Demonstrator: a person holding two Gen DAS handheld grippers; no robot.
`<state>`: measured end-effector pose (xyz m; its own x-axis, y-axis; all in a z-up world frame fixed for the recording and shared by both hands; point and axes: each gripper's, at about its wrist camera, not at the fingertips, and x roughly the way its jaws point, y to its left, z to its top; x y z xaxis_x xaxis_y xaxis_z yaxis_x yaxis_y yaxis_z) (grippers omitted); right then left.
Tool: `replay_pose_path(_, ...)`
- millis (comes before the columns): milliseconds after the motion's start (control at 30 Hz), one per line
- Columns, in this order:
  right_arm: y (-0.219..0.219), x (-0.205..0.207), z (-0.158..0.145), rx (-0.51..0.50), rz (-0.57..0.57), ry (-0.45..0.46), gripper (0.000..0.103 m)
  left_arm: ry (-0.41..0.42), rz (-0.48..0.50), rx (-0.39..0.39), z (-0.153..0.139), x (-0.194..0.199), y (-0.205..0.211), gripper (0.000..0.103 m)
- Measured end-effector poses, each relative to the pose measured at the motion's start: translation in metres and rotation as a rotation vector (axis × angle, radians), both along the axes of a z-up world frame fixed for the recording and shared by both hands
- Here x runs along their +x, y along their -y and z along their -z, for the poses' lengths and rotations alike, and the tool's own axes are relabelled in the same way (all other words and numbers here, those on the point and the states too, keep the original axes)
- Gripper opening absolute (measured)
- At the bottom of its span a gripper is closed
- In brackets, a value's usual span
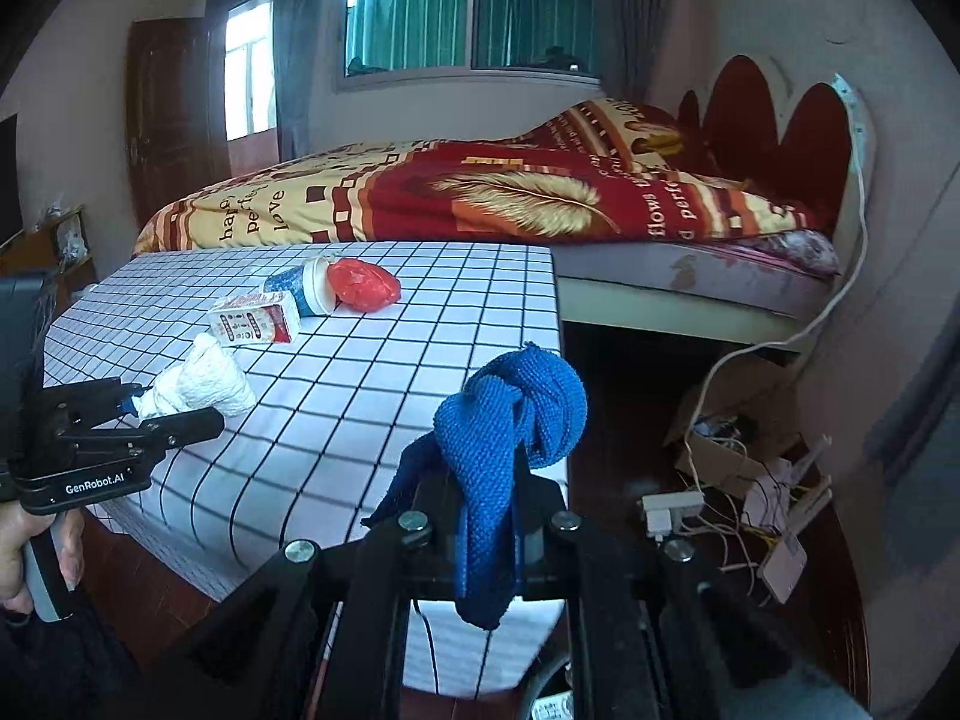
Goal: Collect trash
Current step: 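Carry the tissue and blue cloth over the black bin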
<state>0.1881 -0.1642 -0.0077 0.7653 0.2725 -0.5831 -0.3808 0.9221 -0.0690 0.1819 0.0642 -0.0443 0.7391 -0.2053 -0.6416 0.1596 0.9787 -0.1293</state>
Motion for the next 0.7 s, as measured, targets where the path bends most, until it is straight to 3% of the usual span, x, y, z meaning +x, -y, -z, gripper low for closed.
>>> replay_pose_path(700, 0.087, -0.053, 0.016, -0.002, 0.143, -0.026, 0.011, -0.001, 0.159, 0.027, -0.001, -0.021, 0.080, 0.045)
